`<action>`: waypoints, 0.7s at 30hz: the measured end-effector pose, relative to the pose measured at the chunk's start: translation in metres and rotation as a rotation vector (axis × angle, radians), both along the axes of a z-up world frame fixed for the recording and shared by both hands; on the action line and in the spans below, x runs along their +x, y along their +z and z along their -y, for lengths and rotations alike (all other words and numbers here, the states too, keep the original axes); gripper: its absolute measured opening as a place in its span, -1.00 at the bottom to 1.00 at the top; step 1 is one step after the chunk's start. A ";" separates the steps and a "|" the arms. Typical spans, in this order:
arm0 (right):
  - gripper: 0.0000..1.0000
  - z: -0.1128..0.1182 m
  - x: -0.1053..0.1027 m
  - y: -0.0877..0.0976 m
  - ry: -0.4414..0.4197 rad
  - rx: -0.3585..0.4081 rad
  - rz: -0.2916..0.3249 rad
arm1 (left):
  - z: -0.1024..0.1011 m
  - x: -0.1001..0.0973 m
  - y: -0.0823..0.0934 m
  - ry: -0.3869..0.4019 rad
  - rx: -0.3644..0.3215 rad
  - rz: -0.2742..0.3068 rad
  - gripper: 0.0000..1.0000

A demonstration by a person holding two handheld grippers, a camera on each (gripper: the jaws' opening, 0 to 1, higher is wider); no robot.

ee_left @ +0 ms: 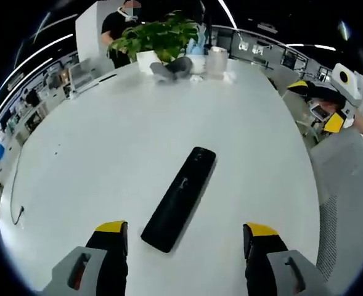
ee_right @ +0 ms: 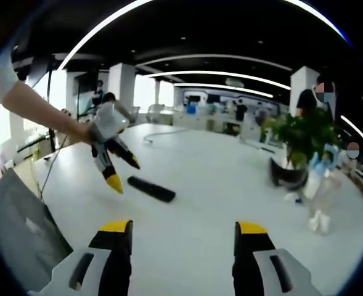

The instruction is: Press the specified remote control buttons in sequence, fully releasing each button before pressing the next.

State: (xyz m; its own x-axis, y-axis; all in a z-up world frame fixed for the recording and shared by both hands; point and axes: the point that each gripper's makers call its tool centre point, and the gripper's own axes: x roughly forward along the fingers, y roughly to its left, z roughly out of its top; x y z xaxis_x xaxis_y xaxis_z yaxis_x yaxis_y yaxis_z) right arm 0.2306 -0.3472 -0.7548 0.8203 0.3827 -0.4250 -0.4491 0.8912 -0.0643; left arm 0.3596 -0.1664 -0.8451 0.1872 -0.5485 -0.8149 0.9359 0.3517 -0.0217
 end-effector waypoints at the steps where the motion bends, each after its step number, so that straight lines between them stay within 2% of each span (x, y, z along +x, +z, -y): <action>1: 0.30 0.000 0.000 0.000 0.000 0.000 0.000 | 0.000 0.000 -0.001 -0.008 0.011 0.000 0.60; 6: 0.23 -0.001 -0.001 -0.001 0.004 0.011 -0.007 | 0.003 0.001 -0.007 -0.050 0.062 0.007 0.59; 11: 0.19 -0.002 -0.001 -0.001 0.011 0.017 -0.010 | 0.004 0.001 -0.014 -0.059 0.084 -0.022 0.57; 13: 0.17 -0.003 -0.001 -0.001 0.015 0.017 -0.014 | 0.002 0.001 -0.017 -0.060 0.107 -0.023 0.53; 15: 0.13 -0.004 -0.002 -0.002 0.021 0.021 -0.018 | -0.004 0.003 -0.021 -0.071 0.158 -0.010 0.45; 21: 0.04 -0.010 -0.003 -0.006 0.052 0.021 -0.039 | 0.002 -0.002 -0.021 -0.082 0.141 -0.044 0.31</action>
State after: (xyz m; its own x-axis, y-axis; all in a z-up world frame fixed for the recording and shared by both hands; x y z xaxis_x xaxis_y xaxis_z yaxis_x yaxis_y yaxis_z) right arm 0.2271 -0.3371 -0.7603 0.7822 0.4337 -0.4473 -0.4967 0.8675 -0.0274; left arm 0.3577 -0.1686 -0.8661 0.1087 -0.4405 -0.8911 0.9608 0.2767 -0.0196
